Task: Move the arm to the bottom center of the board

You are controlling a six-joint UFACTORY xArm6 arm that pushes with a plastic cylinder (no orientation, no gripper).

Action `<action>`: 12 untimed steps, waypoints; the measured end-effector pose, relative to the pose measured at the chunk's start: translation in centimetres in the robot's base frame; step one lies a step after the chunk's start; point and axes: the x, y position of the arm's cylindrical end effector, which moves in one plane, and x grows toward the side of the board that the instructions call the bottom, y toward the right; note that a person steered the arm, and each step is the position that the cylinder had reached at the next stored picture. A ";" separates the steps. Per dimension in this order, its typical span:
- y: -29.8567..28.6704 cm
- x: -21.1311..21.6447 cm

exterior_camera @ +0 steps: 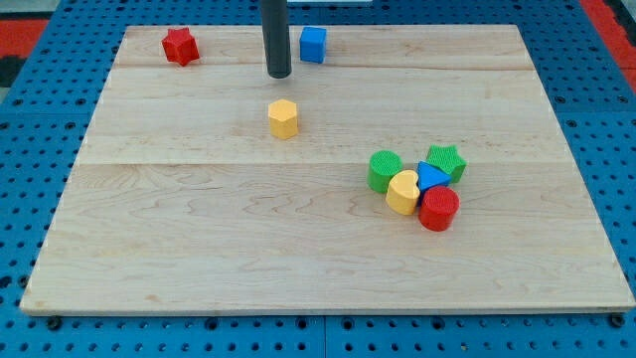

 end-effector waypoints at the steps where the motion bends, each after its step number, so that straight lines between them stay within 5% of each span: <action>1: -2.4 0.6; 3: -11.3 2.5; 4: -9.5 10.4; 5: 1.2 17.6; 6: 5.5 19.5; 12: -0.4 22.1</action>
